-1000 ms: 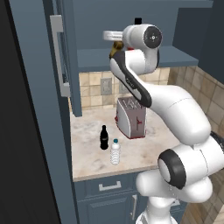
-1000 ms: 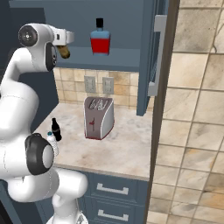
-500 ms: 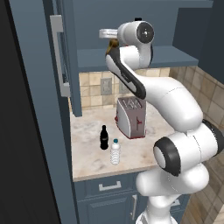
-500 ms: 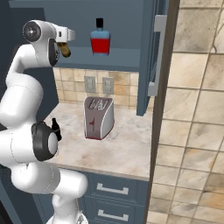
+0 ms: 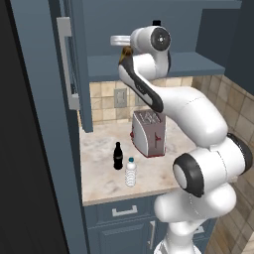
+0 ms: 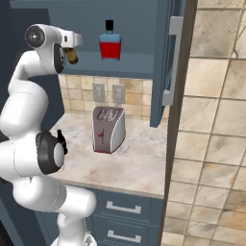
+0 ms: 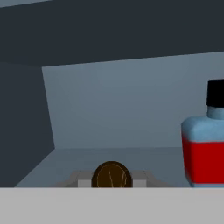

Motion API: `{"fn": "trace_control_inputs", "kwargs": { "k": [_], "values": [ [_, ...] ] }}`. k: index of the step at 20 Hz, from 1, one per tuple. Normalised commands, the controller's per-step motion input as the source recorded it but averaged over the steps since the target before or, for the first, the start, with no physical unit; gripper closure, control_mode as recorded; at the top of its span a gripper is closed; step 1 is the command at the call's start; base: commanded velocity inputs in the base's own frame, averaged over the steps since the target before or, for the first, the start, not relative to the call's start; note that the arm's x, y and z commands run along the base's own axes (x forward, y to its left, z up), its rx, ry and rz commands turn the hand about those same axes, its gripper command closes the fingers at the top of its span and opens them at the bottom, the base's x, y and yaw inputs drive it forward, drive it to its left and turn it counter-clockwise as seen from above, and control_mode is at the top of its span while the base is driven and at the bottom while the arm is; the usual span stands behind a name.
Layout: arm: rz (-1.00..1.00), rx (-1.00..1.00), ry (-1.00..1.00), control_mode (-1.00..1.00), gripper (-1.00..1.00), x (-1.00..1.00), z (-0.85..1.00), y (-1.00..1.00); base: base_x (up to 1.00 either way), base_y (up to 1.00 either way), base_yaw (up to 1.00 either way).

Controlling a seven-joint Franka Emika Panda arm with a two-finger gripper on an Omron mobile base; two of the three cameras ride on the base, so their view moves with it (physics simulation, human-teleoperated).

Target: Sort all alcoholic drinks to one cabinet, and non-alcoholic drinks to the other.

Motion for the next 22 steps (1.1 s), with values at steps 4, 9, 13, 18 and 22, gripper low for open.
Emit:
{"fn": "trace_control_inputs", "kwargs": {
  "k": [4, 9, 13, 18, 22],
  "values": [
    [0.00, 0.00, -0.03, -1.00, 1.00, 0.11, -0.18, 0.00, 0.00, 0.00, 0.00],
    [0.00, 0.00, -0.01, -1.00, 1.00, 0.18, -0.13, 0.00, 0.00, 0.00, 0.00],
    [0.00, 0.00, 0.00, -1.00, 1.00, 0.22, -0.16, 0.00, 0.00, 0.00, 0.00],
    [0.00, 0.00, 0.00, -1.00, 1.00, 0.25, -0.16, 0.00, 0.00, 0.00, 0.00],
    [0.00, 0.00, 0.00, -1.00, 1.00, 0.27, -0.18, 0.00, 0.00, 0.00, 0.00]
  ]
}}
